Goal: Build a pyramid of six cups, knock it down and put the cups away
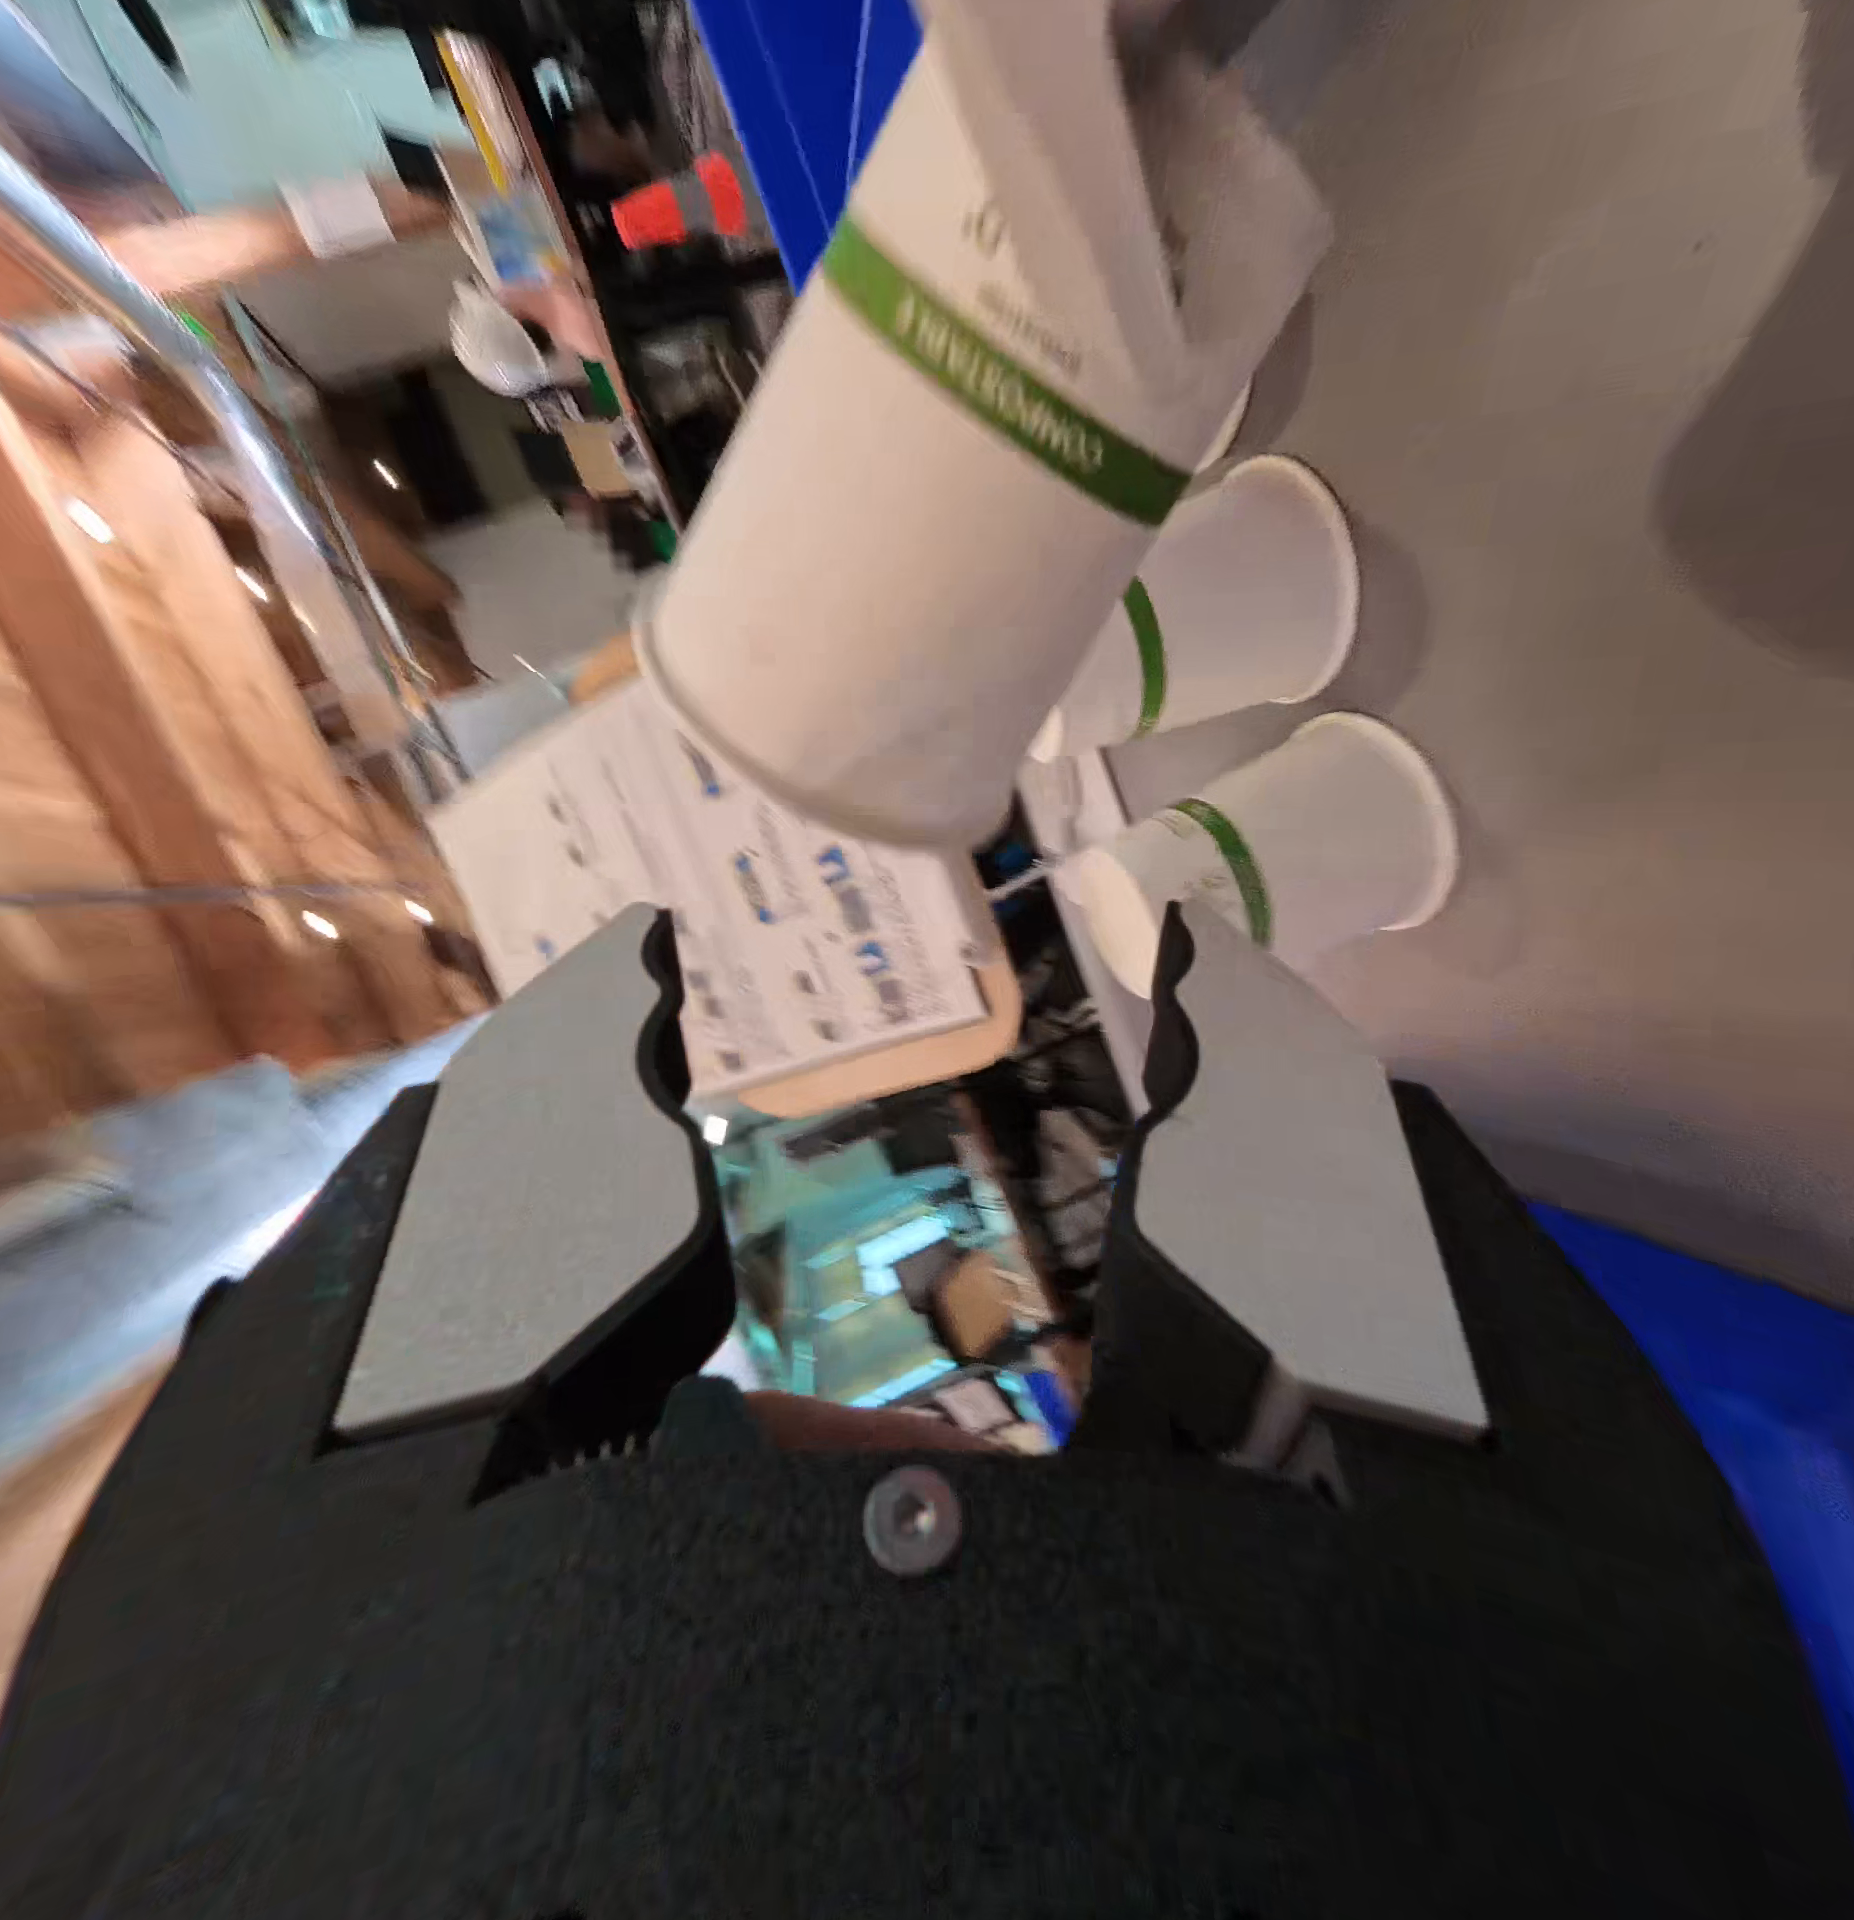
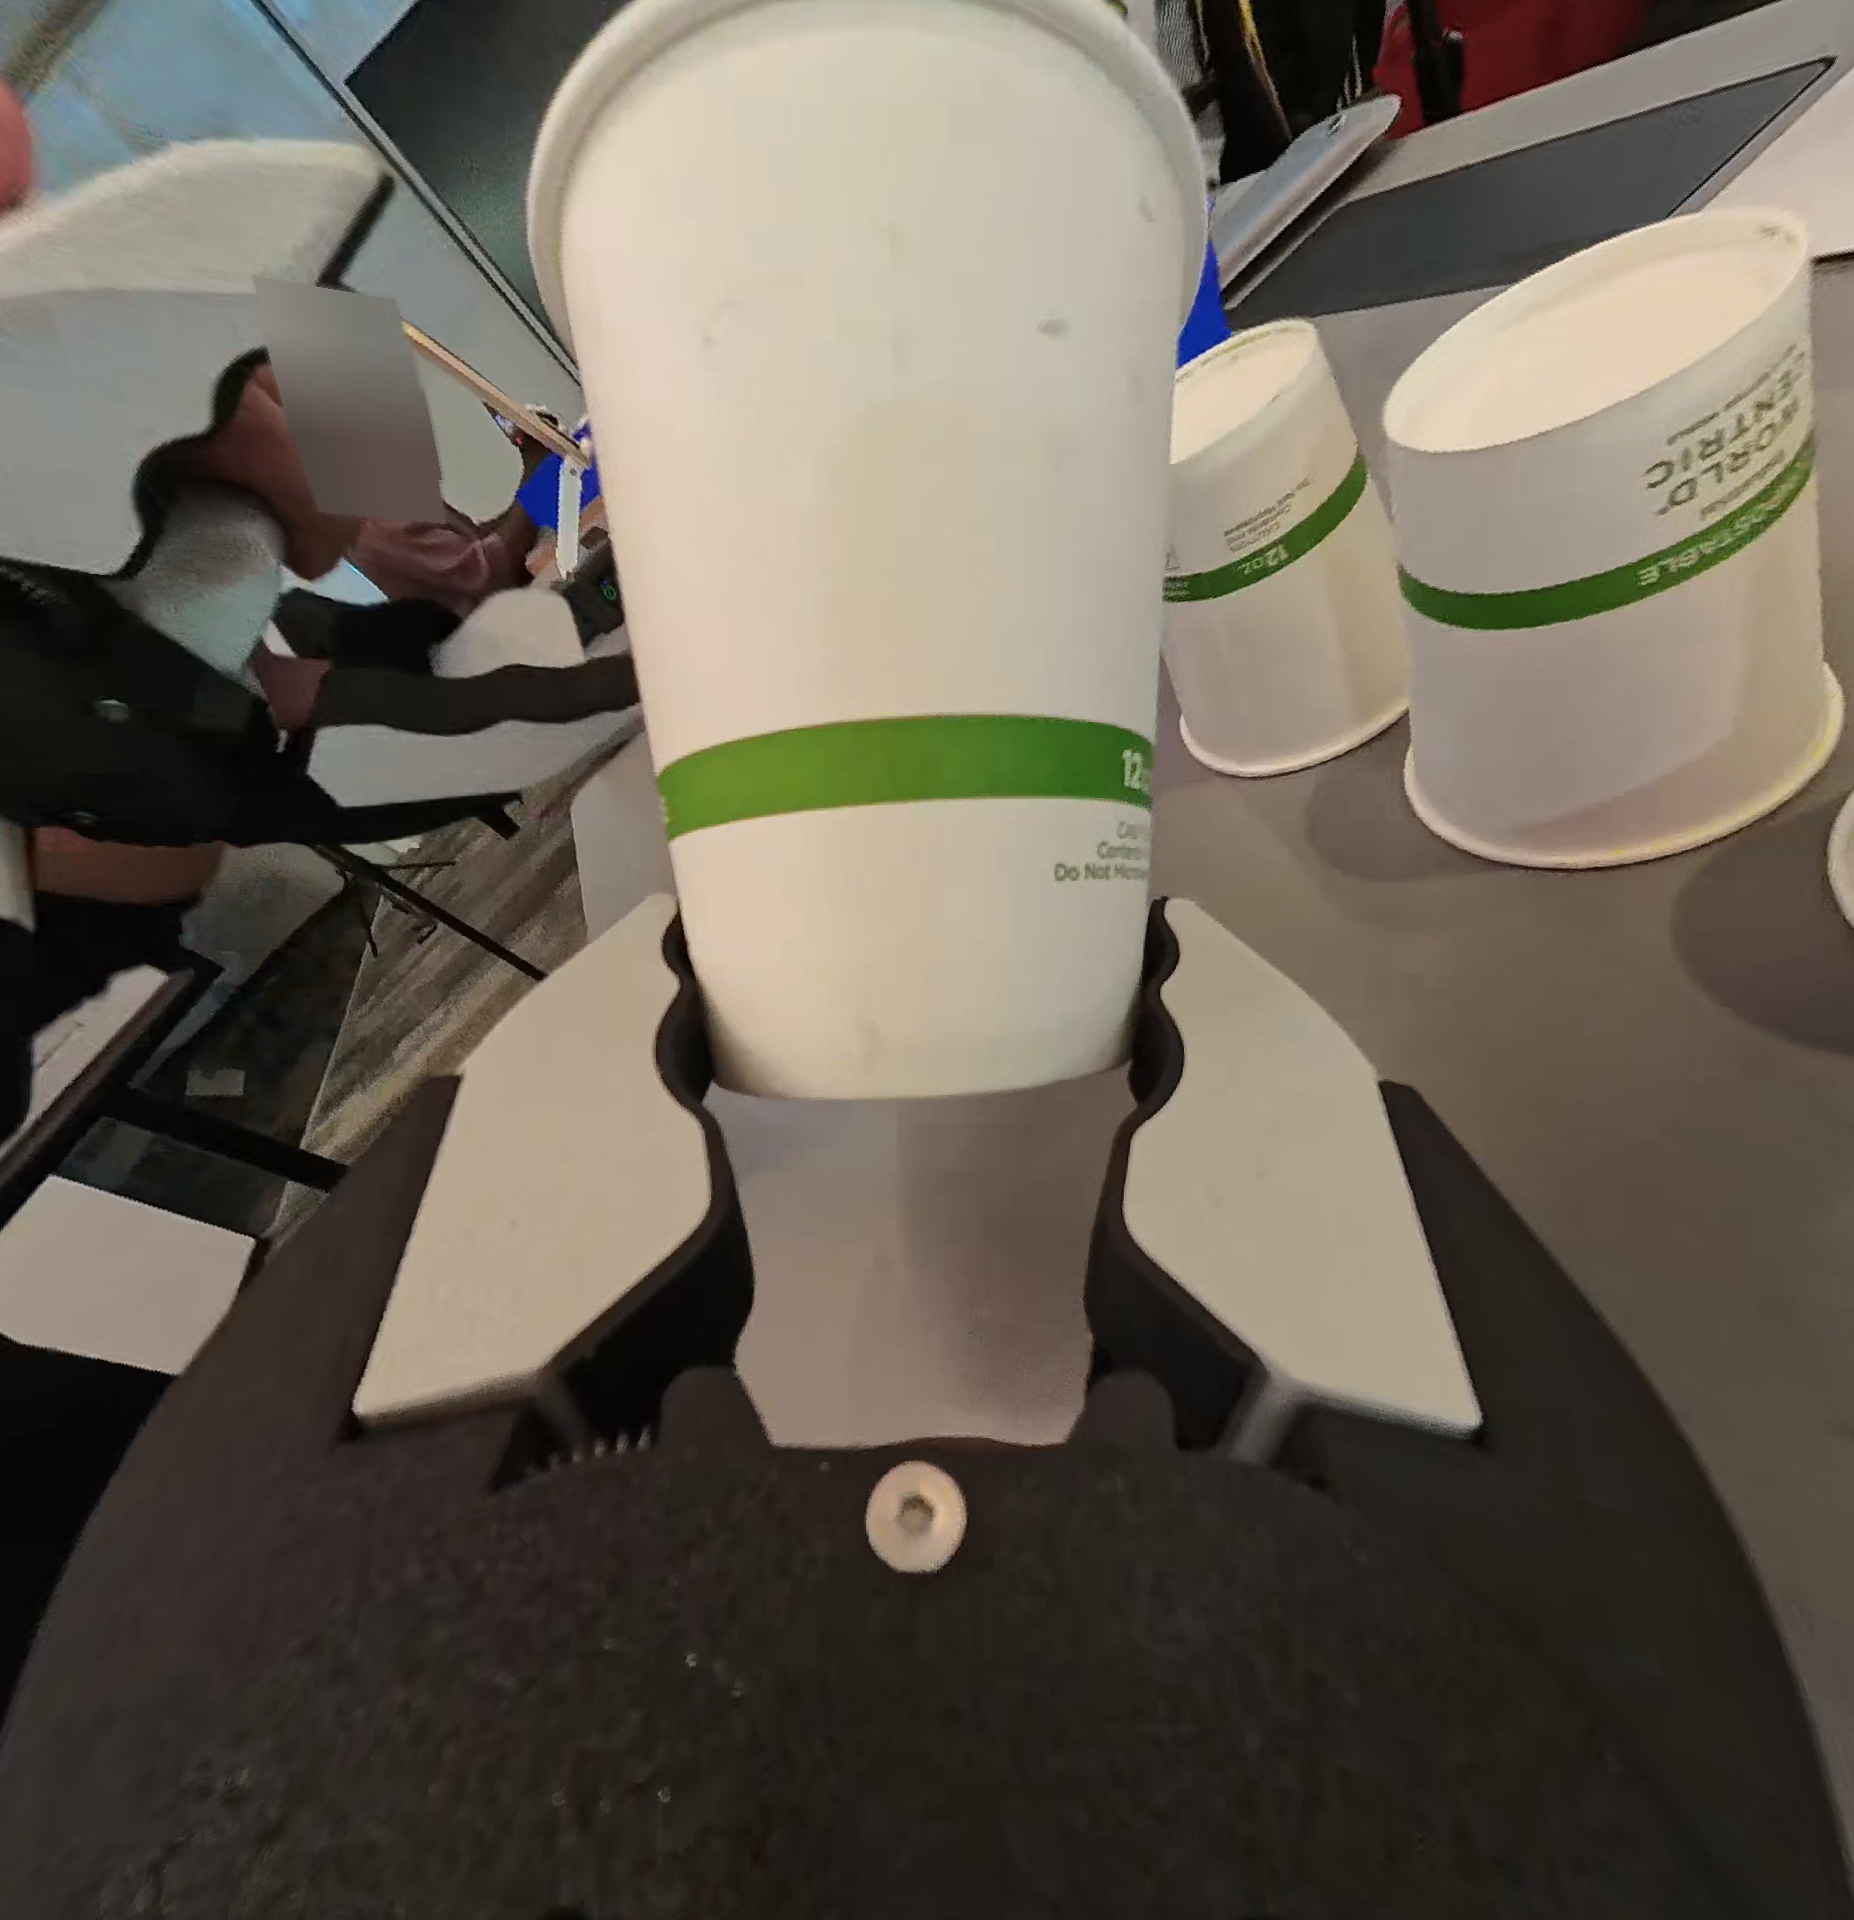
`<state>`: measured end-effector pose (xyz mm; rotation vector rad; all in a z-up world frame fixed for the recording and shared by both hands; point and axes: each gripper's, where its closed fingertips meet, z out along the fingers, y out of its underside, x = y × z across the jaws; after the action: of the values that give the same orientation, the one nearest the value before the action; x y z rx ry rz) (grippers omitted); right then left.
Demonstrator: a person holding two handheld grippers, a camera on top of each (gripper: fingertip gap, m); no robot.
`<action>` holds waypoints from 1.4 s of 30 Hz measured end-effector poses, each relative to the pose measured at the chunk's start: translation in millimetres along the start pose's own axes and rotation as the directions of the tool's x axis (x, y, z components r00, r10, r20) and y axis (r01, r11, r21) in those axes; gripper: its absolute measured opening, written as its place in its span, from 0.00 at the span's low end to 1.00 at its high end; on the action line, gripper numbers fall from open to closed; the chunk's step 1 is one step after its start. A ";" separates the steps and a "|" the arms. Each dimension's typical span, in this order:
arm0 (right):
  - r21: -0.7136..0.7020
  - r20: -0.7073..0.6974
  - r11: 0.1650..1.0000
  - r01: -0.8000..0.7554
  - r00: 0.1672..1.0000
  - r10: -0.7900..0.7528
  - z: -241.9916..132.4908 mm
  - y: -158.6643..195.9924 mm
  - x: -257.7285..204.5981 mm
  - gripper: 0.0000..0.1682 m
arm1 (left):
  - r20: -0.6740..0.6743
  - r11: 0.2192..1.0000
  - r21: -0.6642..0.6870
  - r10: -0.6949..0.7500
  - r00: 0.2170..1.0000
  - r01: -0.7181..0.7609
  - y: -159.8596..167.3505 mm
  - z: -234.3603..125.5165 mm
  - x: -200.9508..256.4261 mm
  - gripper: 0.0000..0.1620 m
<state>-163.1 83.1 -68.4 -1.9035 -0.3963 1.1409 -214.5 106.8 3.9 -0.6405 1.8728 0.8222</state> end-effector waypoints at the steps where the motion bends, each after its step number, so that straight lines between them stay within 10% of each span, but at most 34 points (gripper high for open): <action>1: -0.009 -0.006 1.000 0.011 1.000 -0.011 2.2 1.8 -0.3 0.47 | 0.009 0.998 0.011 0.054 0.999 -0.054 -6.8 1.7 -2.2 0.50; 16: -0.063 -0.052 0.994 0.088 0.995 -0.091 10.8 15.3 -1.3 0.48 | -0.090 0.906 -0.017 0.419 0.904 -0.422 -44.3 55.1 21.5 0.58; 24: 0.011 -0.074 0.988 0.151 0.986 -0.150 -4.1 0.3 2.8 0.57 | -0.015 0.966 -0.045 0.254 0.967 -0.255 -26.9 55.9 18.5 0.54; 28: 0.113 -0.147 0.972 0.206 0.971 -0.188 -41.0 -31.8 11.6 0.56 | 0.027 0.977 -0.035 -0.210 0.977 0.211 12.1 58.7 9.9 0.53; 31: 0.179 -0.193 0.957 0.227 0.962 -0.192 -59.9 -49.3 17.4 0.55 | 0.047 0.760 0.002 -0.649 0.759 0.650 43.0 72.9 -1.0 0.53; 34: 0.213 -0.220 0.945 0.247 0.955 -0.200 -61.8 -50.1 22.2 0.54 | 0.023 0.375 0.064 -0.927 0.374 0.925 59.8 92.4 -13.6 0.54; 42: 0.129 -0.220 0.937 0.326 0.930 -0.293 -37.5 -25.8 20.3 0.51 | -0.022 -0.366 0.118 -0.930 -0.366 0.923 71.3 156.1 -19.7 0.54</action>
<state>-117.2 91.8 -51.1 -1.7169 -0.4595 0.7437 -171.2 273.5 -8.3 -1.7354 0.4835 -0.5288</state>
